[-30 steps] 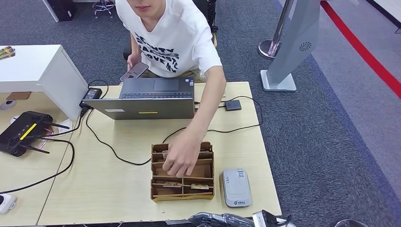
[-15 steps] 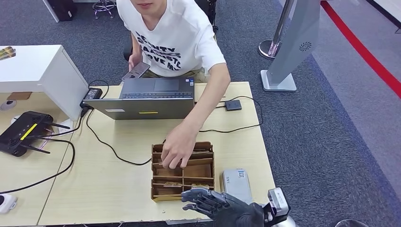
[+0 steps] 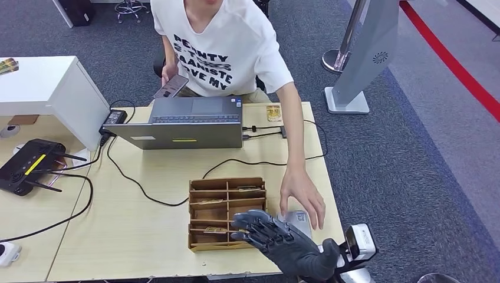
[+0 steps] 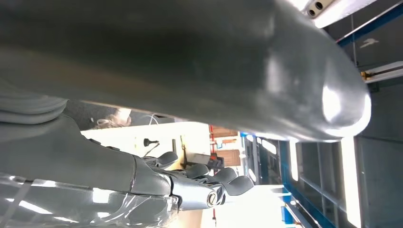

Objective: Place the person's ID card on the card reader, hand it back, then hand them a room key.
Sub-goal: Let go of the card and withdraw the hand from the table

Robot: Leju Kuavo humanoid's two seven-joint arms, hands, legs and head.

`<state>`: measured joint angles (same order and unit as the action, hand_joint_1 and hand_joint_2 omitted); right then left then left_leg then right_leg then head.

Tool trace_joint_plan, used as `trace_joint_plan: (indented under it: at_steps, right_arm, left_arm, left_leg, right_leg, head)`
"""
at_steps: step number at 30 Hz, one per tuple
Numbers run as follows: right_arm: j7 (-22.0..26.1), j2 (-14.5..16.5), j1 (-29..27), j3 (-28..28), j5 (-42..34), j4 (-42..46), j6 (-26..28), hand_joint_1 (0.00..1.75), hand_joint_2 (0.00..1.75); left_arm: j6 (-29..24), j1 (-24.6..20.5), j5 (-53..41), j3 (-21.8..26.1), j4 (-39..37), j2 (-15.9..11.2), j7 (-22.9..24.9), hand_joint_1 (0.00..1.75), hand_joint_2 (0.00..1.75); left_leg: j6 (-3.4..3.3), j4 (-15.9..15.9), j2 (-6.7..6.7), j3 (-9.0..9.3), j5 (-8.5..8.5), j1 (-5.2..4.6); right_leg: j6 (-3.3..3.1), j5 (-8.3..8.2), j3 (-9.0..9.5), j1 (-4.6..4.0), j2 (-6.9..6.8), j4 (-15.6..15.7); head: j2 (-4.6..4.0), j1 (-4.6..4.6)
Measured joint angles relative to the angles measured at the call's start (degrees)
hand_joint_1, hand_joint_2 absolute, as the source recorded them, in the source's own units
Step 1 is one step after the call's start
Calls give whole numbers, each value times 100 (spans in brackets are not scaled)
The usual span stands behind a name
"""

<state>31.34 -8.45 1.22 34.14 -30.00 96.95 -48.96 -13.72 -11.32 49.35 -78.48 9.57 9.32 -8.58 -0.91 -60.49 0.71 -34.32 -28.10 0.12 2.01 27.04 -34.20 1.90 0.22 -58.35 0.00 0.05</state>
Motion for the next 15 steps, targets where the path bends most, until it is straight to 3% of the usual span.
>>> trace_joint_plan:
  at_steps: [15]
  right_arm:
    - [-58, 49, -248, -347, 140, 130, 11, 0, 0]
  left_arm:
    - [99, 27, 405, 268, 0, -19, -309, 0, 0]
  left_leg:
    - [0, 0, 0, 0, 0, 0]
  right_leg:
    - [0, 0, 0, -1, 0, 0]
  head:
    - [0, -1]
